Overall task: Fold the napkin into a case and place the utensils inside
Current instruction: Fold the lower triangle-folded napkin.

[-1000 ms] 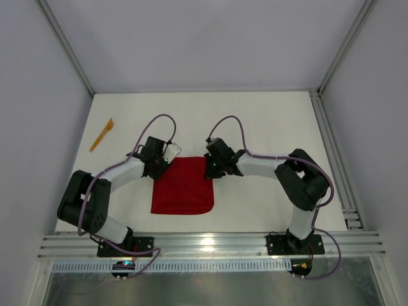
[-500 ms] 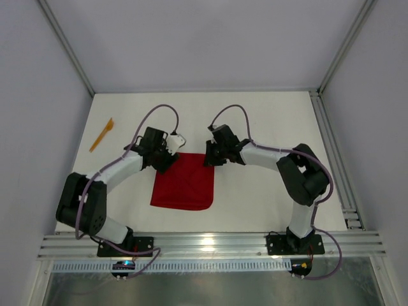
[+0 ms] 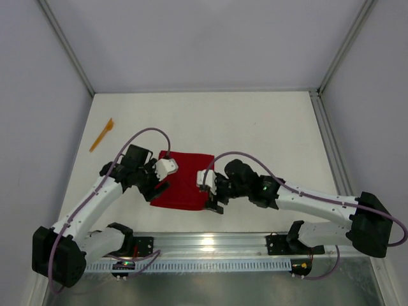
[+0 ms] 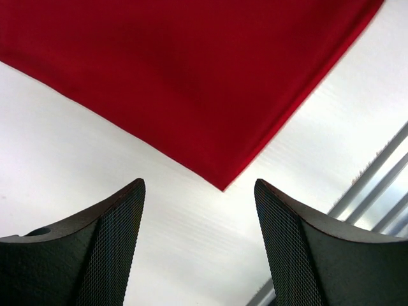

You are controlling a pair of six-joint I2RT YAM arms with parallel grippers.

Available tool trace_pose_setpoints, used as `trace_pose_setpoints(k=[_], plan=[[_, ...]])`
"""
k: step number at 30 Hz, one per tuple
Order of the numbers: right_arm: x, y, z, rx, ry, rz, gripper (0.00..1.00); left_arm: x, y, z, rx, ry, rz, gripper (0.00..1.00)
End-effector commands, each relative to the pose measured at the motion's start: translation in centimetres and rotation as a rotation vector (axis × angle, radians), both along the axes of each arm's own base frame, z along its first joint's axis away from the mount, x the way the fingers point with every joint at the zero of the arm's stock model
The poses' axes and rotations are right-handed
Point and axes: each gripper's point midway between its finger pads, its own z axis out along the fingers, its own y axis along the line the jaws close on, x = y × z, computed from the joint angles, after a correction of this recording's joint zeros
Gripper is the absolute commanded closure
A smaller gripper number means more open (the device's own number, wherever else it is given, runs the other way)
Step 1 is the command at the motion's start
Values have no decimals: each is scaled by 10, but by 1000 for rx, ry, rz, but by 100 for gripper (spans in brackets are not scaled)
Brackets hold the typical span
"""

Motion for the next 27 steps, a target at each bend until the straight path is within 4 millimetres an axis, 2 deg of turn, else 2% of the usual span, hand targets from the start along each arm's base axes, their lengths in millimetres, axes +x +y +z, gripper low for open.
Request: trace_pose_setpoints(k=[1, 2, 5, 8, 12, 15, 19, 22, 25, 27], plan=[[-8, -24, -45, -159, -234, 190, 17, -22, 8, -6, 18, -13, -94, 28], [-6, -25, -51, -181, -249, 188, 17, -28, 13, -14, 40, -3, -112, 28], [-4, -27, -67, -243, -275, 189, 18, -32, 27, -32, 113, -8, -145, 27], [-6, -22, -84, -288, -281, 221, 18, -37, 25, -43, 103, 1, -180, 27], [-2, -17, -103, -332, -281, 222, 22, -37, 17, -42, 64, -1, -187, 27], [-5, -11, -111, -359, -262, 242, 33, -39, 15, -45, 50, 11, -191, 27], [1, -8, -128, -404, -246, 201, 37, -43, 15, -51, 48, 25, -192, 28], [5, -8, -132, -416, -235, 172, 42, -46, 13, -54, 38, 41, -197, 28], [7, -9, -138, -430, -212, 138, 57, -46, 12, -54, 33, 50, -196, 28], [7, -14, -142, -447, -204, 122, 59, -48, 12, -54, 34, 58, -201, 28]])
